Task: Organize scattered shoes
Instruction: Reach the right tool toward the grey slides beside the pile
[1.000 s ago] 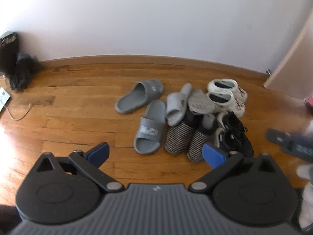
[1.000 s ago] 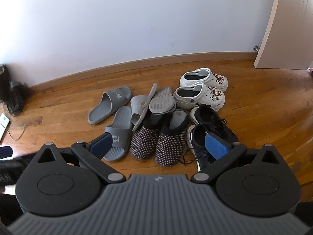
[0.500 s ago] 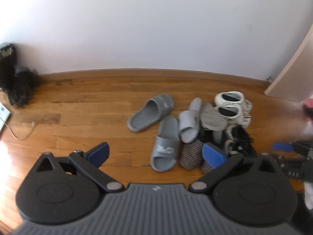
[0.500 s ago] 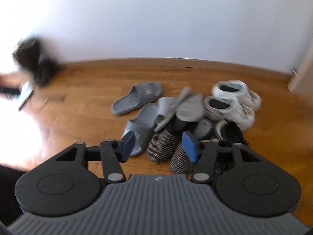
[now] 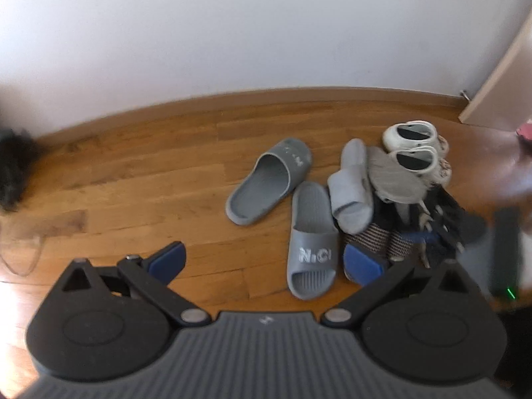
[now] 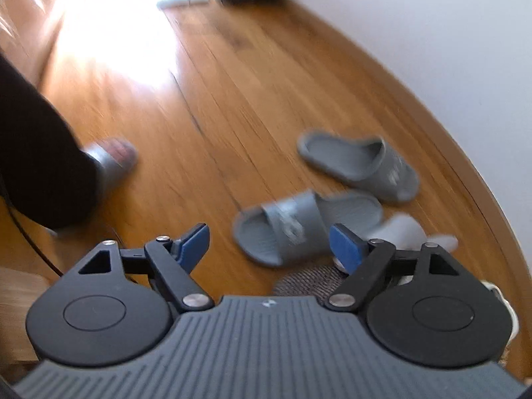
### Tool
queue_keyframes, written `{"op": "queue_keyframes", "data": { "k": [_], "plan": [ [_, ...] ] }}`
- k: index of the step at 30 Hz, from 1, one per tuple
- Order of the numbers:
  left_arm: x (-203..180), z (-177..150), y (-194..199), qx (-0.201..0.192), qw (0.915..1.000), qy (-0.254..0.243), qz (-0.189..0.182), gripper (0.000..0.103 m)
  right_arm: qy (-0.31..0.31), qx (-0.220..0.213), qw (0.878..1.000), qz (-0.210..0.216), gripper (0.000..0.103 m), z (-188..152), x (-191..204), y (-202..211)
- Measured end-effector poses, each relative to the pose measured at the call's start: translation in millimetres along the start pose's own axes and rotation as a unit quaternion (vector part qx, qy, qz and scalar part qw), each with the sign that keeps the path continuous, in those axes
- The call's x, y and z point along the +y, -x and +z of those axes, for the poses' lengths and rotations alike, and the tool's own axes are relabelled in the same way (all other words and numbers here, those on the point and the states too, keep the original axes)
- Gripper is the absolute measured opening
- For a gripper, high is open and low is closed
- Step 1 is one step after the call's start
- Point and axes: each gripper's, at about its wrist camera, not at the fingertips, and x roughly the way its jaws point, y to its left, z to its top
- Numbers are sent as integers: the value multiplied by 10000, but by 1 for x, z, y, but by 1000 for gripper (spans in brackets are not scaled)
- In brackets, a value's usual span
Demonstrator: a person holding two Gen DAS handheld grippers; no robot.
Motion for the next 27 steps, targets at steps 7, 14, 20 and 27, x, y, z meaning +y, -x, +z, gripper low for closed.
{"op": "queue_keyframes", "data": {
  "k": [7,14,20,27],
  "plan": [
    [7,53,-145,6,9936,804,-793,86,114,56,9985,541,88,-21,10,-15],
    [-21,77,-247,148,9846,1614,-655,77,-770,37,9949,650,88,-61,-16,-43],
    [-26,77,-305,360,9713,2311,-422,75,-1625,400,9823,848,88,-103,-36,-71],
    [-19,79,-314,408,9676,2488,-162,15,-1989,569,9730,1025,88,-124,-32,-77]
  ]
}}
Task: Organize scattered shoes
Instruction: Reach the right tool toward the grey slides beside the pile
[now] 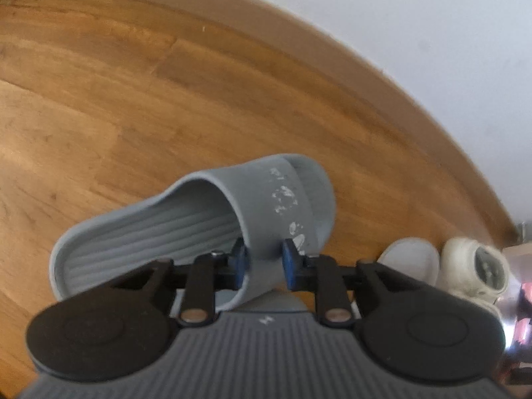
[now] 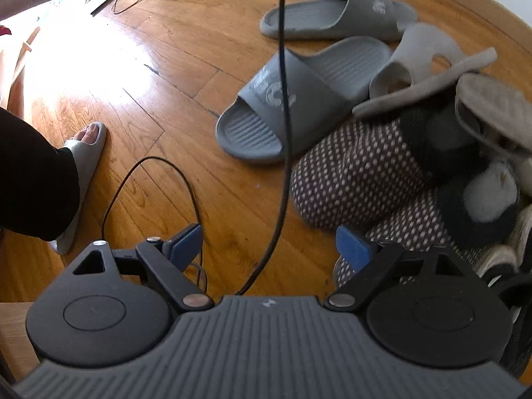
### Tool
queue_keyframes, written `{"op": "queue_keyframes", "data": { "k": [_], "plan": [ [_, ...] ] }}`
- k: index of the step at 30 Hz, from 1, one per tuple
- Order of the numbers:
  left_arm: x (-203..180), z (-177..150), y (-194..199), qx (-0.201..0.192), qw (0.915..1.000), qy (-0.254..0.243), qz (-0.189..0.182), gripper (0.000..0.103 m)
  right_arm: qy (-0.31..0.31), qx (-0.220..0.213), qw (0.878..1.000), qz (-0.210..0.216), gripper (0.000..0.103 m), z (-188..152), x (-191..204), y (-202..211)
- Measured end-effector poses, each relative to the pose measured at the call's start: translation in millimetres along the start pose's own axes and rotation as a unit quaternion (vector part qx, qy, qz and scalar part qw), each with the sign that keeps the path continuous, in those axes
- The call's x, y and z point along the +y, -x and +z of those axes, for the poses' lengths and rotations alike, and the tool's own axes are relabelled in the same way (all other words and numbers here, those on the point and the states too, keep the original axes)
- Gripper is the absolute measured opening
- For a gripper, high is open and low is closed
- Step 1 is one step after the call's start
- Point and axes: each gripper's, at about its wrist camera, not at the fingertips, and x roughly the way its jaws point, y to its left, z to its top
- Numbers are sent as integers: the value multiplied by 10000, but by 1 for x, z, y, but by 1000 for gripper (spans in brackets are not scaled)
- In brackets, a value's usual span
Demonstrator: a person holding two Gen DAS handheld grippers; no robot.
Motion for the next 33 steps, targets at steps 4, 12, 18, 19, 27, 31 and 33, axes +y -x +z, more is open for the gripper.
{"op": "queue_keyframes", "data": {
  "k": [4,12,18,19,27,31,33],
  "plan": [
    [12,3,23,-128,9995,-176,-221,6,93,-18,10000,10,88,-2,4,-1],
    [87,9,100,428,9867,-1444,-618,5,146,-166,9997,61,88,7,6,8],
    [184,-39,151,1034,9785,-1741,-384,4,420,-29,9988,239,88,19,26,10],
    [198,-47,154,1181,9754,-1786,-518,5,489,2,9984,273,88,21,30,11],
    [267,-93,155,1768,9613,-1902,-915,41,1847,-130,9810,581,102,64,83,8],
    [269,-104,182,1409,9643,-2163,-600,61,3353,-746,9382,421,102,108,110,-13],
    [274,-112,207,1098,9711,-2036,-580,65,4046,-957,9085,414,102,128,119,-27]
  ]
}}
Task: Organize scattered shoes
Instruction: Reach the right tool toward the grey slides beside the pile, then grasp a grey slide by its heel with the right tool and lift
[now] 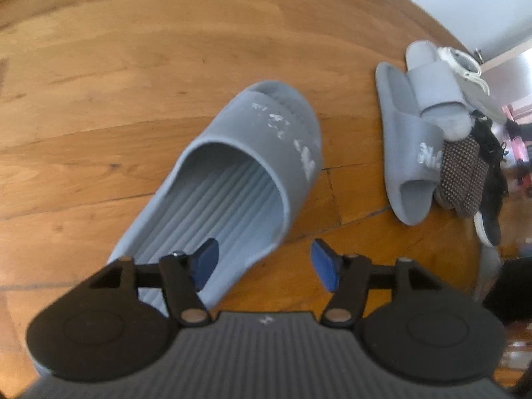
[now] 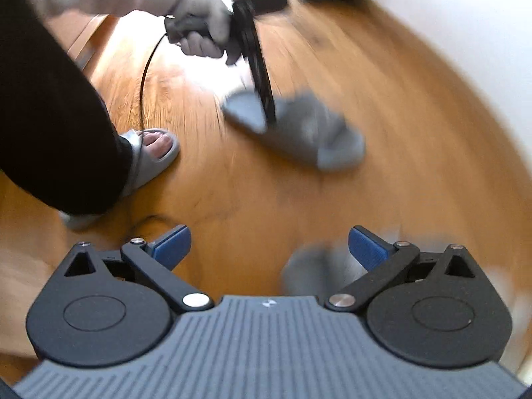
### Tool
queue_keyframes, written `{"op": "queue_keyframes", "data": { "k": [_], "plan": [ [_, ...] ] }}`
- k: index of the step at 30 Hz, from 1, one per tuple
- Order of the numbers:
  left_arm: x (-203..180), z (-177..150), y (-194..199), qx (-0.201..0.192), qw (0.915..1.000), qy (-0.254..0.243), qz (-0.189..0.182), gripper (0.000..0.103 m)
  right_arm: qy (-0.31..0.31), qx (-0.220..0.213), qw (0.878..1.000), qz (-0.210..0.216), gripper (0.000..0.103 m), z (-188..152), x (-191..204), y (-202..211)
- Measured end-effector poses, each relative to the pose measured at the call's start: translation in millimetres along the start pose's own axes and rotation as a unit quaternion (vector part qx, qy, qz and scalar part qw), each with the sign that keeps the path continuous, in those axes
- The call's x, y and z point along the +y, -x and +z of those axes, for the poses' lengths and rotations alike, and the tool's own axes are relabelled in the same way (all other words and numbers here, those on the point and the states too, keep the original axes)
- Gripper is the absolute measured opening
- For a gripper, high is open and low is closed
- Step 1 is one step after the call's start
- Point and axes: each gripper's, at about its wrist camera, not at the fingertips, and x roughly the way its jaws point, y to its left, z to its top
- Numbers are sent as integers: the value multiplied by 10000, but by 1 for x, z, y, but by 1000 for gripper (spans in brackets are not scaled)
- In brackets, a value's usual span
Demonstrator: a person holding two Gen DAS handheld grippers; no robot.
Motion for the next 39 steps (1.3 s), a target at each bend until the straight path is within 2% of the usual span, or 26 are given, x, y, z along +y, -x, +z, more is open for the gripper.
{"op": "queue_keyframes", "data": {
  "k": [1,2,5,7,9,13,15,18,20,22,24,27,29,31,33,34,35,36,39],
  "plan": [
    [0,-6,9,-136,9999,75,24,68,622,-114,9979,101,102,16,-11,-20],
    [-2,-14,22,-288,9995,114,85,70,986,-148,9949,166,102,26,-19,-36],
    [-4,-37,52,-609,9978,112,246,74,1513,-11,9881,258,102,55,-42,-90],
    [-3,-46,57,-657,9974,145,239,74,1748,156,9838,368,102,74,-58,-134],
    [4,-55,65,-681,9972,201,234,74,1993,311,9783,474,102,82,-59,-158],
    [16,-62,68,-716,9965,251,360,74,2766,672,9565,642,102,88,-52,-206],
    [19,-62,67,-662,9966,287,407,73,2859,687,9538,613,102,93,-51,-220],
    [20,-55,69,-723,9957,256,514,73,2703,951,9529,991,102,102,-53,-239],
    [19,-51,71,-784,9947,331,579,74,2682,1087,9509,1094,103,103,-50,-250],
    [20,-44,75,-827,9928,472,733,74,2547,1048,9548,1122,103,104,-51,-252],
    [20,-38,77,-856,9908,497,921,74,2199,984,9650,1040,103,105,-54,-252],
    [17,-35,74,-908,9893,444,1050,74,1314,972,9838,733,103,102,-57,-249],
    [16,-33,73,-927,9886,420,1113,74,388,1025,9926,529,101,100,-58,-245],
    [16,-29,71,-947,9877,417,1172,74,-731,1003,9917,326,100,99,-63,-240],
    [16,-27,70,-979,9864,442,1243,74,-1749,1044,9789,136,99,99,-69,-237],
    [16,-28,69,-993,9858,455,1272,74,-2510,1054,9622,-113,99,99,-72,-235],
    [16,-29,69,-1012,9850,477,1310,74,-2966,1061,9486,-302,98,99,-72,-234],
    [17,-29,67,-1030,9841,510,1353,74,-3213,1071,9400,-415,98,99,-72,-234],
    [20,-36,56,-1022,9827,540,1445,74,-4484,1092,8845,-683,102,96,-78,-236]
  ]
}}
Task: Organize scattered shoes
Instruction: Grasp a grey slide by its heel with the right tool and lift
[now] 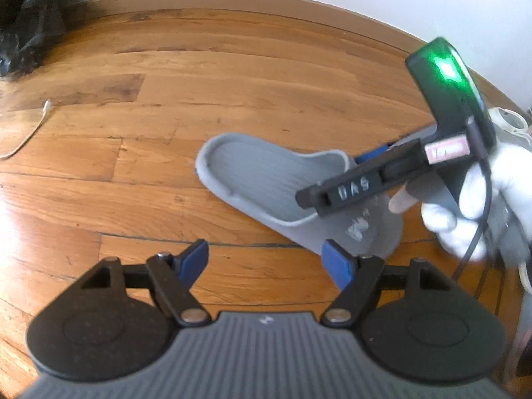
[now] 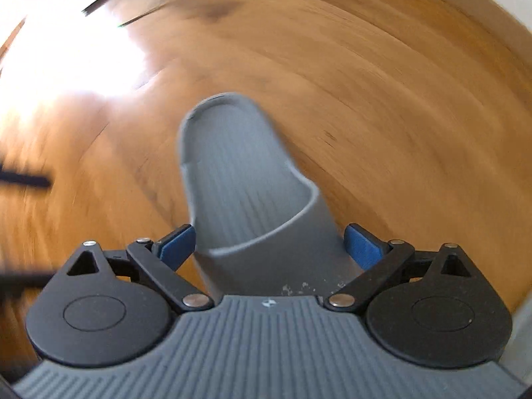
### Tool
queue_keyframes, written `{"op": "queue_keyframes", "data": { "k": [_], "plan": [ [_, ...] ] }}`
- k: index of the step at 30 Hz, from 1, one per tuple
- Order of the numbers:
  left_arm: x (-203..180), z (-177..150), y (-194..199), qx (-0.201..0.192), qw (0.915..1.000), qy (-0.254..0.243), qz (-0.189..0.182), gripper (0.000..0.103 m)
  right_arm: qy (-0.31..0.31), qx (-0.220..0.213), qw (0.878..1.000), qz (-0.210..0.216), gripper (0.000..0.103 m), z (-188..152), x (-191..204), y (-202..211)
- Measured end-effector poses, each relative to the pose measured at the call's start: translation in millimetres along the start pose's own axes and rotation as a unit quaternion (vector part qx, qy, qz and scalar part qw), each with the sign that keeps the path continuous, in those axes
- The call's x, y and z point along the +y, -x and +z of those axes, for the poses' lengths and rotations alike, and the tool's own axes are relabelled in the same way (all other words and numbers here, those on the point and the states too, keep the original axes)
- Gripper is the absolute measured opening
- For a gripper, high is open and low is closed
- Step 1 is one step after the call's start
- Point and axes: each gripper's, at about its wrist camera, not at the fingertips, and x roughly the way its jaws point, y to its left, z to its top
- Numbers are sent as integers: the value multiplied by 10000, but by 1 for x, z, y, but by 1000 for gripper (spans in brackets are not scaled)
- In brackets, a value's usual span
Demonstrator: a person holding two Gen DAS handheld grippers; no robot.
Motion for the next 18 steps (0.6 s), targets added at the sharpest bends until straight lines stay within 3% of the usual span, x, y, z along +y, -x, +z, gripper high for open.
{"op": "queue_keyframes", "data": {
  "k": [2,4,8,10,11,12,18],
  "plan": [
    [0,-4,-1,8,10000,-18,70,74,-598,14,9981,161,103,-1,-8,2],
    [1,-5,-3,14,9999,-32,115,74,-729,25,9969,278,102,-6,-10,5],
    [2,-5,-3,10,9998,-51,185,74,12,-271,9996,-40,101,-19,-5,9],
    [4,-5,-2,-9,9997,-1,226,74,36,-238,9995,193,93,-24,-15,5],
    [4,-5,-1,-31,9997,29,237,74,-65,-169,9995,248,80,-25,-20,3],
    [4,-5,0,-58,9997,56,249,74,-178,-107,9995,248,76,-24,-25,2],
    [4,-4,6,-180,9993,90,323,74,-1401,-297,9894,-259,54,-23,-32,6]
  ]
}}
